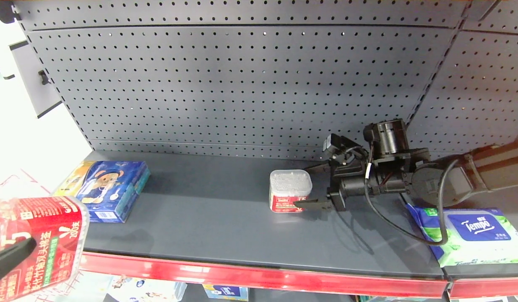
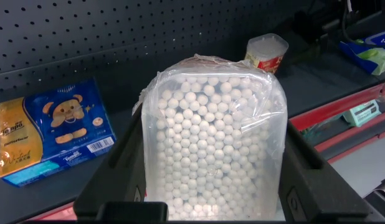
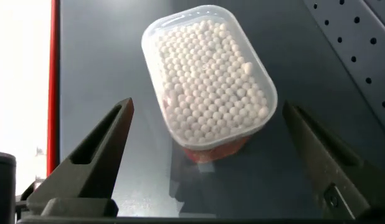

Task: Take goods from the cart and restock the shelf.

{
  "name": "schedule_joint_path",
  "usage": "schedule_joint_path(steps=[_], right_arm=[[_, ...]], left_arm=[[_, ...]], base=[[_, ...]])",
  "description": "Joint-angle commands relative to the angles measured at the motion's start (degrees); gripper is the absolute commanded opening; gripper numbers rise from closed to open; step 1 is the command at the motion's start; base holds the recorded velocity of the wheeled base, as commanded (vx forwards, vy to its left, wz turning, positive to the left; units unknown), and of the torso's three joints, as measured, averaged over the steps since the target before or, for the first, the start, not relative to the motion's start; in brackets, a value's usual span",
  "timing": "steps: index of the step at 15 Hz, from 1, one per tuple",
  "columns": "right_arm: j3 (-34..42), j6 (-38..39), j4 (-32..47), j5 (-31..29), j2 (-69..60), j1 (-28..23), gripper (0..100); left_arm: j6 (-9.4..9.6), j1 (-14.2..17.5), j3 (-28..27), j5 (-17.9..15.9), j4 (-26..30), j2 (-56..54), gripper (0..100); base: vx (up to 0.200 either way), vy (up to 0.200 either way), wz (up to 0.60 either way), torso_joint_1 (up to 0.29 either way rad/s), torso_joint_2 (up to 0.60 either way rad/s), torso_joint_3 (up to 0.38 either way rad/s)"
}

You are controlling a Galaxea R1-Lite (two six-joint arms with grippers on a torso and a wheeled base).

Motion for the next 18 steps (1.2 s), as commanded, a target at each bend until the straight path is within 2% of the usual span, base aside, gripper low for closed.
schedule_joint_path(steps=[1, 8, 9, 15, 18], right_arm=[[-0.2, 0.1, 0.0, -0.1, 0.3, 0.9, 100], [-0.8, -0.4, -0.1, -0.4, 1.6, 1.0, 100], [-0.8, -0.9, -0.1, -0.4, 1.6, 1.0, 0], [0.1, -1.0, 0.0, -0.7, 1.3, 1.0, 0], [2.9, -2.3, 0.0, -0.4, -1.4, 1.0, 0]], left_arm=[[0.00, 0.0, 0.0, 0.0, 0.0, 0.1, 0], [0.00, 0.0, 0.1, -0.1, 0.0, 0.0, 0], [0.00, 0.0, 0.2, -0.1, 0.0, -0.1, 0], [0.00, 0.0, 0.2, 0.0, 0.0, -0.3, 0], [0.00, 0.0, 0.0, -0.1, 0.0, -0.3, 0]], base=[[0.000, 0.000, 0.00, 0.000, 0.00, 0.000], [0.000, 0.000, 0.00, 0.000, 0.00, 0.000], [0.000, 0.000, 0.00, 0.000, 0.00, 0.000], [0.000, 0.000, 0.00, 0.000, 0.00, 0.000], [0.000, 0.000, 0.00, 0.000, 0.00, 0.000]])
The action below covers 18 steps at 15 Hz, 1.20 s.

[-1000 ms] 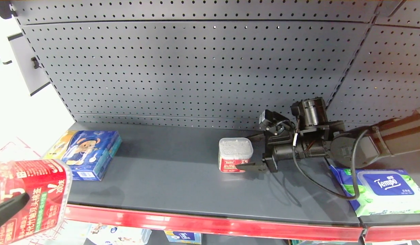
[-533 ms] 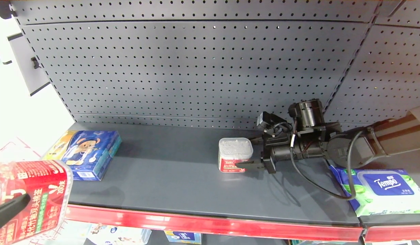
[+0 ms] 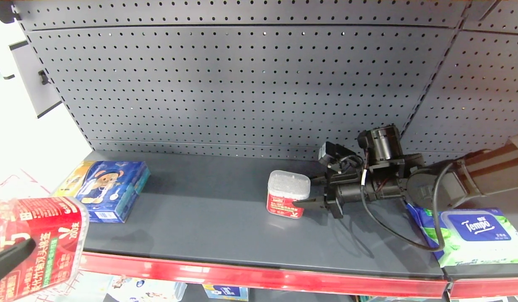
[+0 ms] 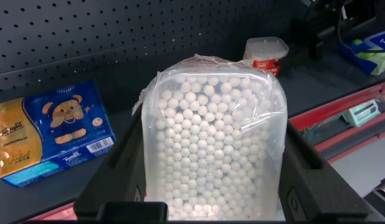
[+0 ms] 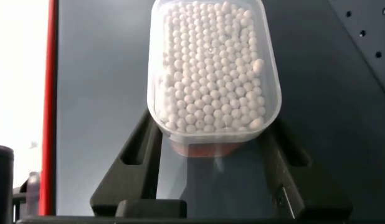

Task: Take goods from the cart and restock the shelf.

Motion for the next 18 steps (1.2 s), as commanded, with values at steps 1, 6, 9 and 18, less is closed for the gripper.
schedule_joint_path(steps=[1, 6, 9, 18], right_arm=[[2.6, -0.3, 0.0, 0.3, -3.2, 0.0, 0], [12.4, -0.9, 0.0, 0.5, -11.2, 2.3, 0], [19.1, -4.4, 0.0, 0.3, -13.5, 3.7, 0], [20.5, -5.0, 0.0, -0.1, -13.7, 4.9, 0]], left_arm=[[0.00, 0.0, 0.0, 0.0, 0.0, -0.1, 0], [0.00, 0.0, 0.0, -0.1, 0.0, -0.1, 0], [0.00, 0.0, 0.0, -0.1, 0.0, -0.1, 0], [0.00, 0.0, 0.0, -0.1, 0.0, -0.3, 0]], base=[[0.000, 0.000, 0.00, 0.000, 0.00, 0.000], [0.000, 0.000, 0.00, 0.000, 0.00, 0.000], [0.000, 0.000, 0.00, 0.000, 0.00, 0.000], [0.000, 0.000, 0.00, 0.000, 0.00, 0.000]])
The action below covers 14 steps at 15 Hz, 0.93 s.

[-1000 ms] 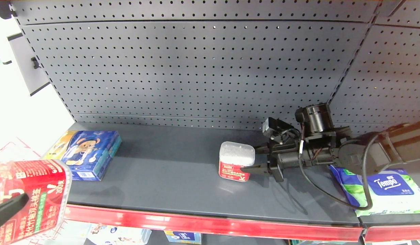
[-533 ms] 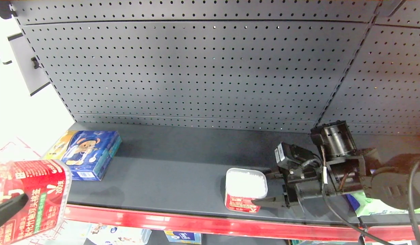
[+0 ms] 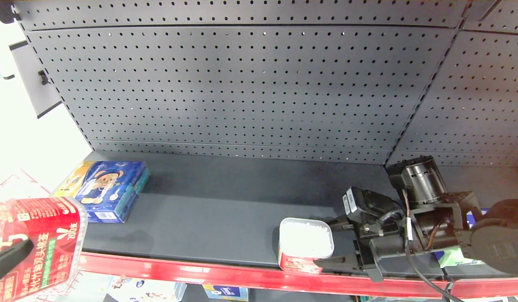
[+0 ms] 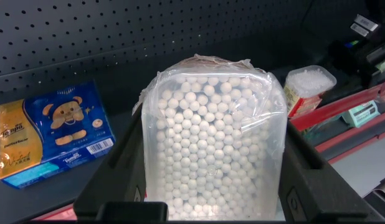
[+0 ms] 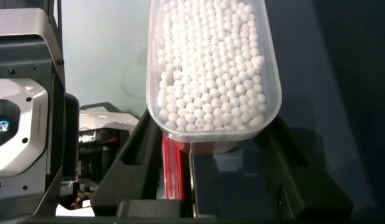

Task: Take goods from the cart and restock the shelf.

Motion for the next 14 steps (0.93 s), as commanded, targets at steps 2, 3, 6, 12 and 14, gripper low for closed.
schedule_joint_path(steps=[2, 3, 6, 12, 14], right_arm=[[0.0, -0.1, 0.1, -0.2, 0.1, -0.1, 0], [-0.1, 0.1, 0.1, -0.9, 0.1, -0.1, 0], [-0.4, 0.4, 0.0, -1.6, 0.6, -0.4, 0], [-0.3, 0.3, 0.0, -1.7, 0.8, -0.3, 100], [-0.5, 0.4, 0.0, -2.0, 0.7, -0.5, 100]], left_arm=[[0.00, 0.0, 0.0, -0.1, 0.0, 0.1, 0], [0.00, 0.0, 0.0, -0.1, 0.0, 0.1, 0], [0.00, 0.0, 0.0, -0.1, 0.0, 0.1, 0], [-0.09, 0.0, 0.0, 0.0, 0.0, 0.1, 0], [-0.09, 0.0, 0.0, -0.1, 0.0, 0.1, 0]], base=[[0.000, 0.000, 0.00, 0.000, 0.00, 0.000], [0.000, 0.000, 0.00, 0.000, 0.00, 0.000], [0.000, 0.000, 0.00, 0.000, 0.00, 0.000], [0.000, 0.000, 0.00, 0.000, 0.00, 0.000], [0.000, 0.000, 0.00, 0.000, 0.00, 0.000]])
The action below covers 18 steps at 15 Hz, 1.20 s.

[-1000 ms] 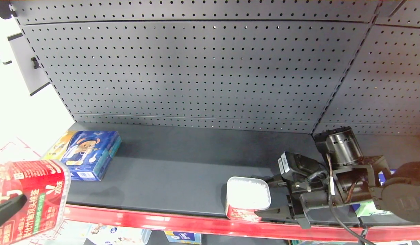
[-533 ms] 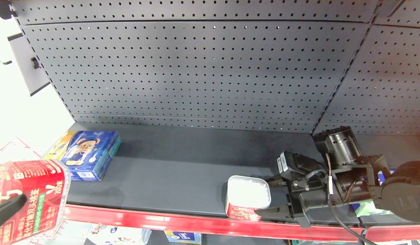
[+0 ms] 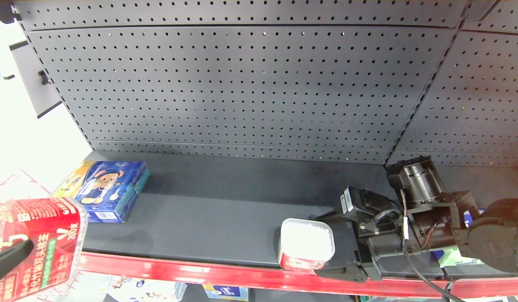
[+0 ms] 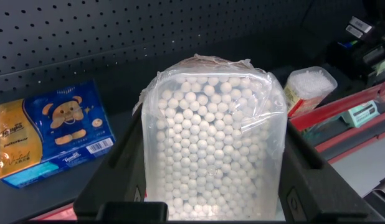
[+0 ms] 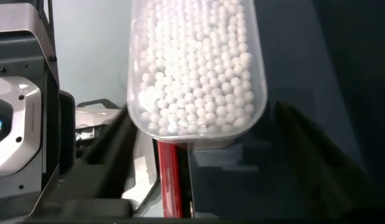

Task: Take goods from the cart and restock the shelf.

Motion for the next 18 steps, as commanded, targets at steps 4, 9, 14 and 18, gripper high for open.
schedule_joint_path(steps=[4, 9, 14, 18], right_arm=[[0.7, 0.0, 0.0, -1.4, -2.2, -2.0, 100], [5.4, 0.1, 0.0, -1.4, -11.8, -6.5, 100], [15.9, 4.3, 0.2, -5.5, -30.2, -14.4, 100], [22.8, 14.5, 0.4, -14.9, -50.1, -28.7, 100]], left_arm=[[-0.03, 0.0, -0.1, -0.7, 0.0, 0.4, 0], [0.06, 0.0, -0.1, -3.2, 0.0, 2.0, 0], [0.06, 0.0, -0.6, -6.5, -1.8, 6.2, 0], [0.06, -1.2, -1.8, -7.8, -6.6, 12.5, 0]], base=[[0.000, 0.000, 0.00, 0.000, 0.00, 0.000], [0.000, 0.000, 0.00, 0.000, 0.00, 0.000], [0.000, 0.000, 0.00, 0.000, 0.00, 0.000], [0.000, 0.000, 0.00, 0.000, 0.00, 0.000]])
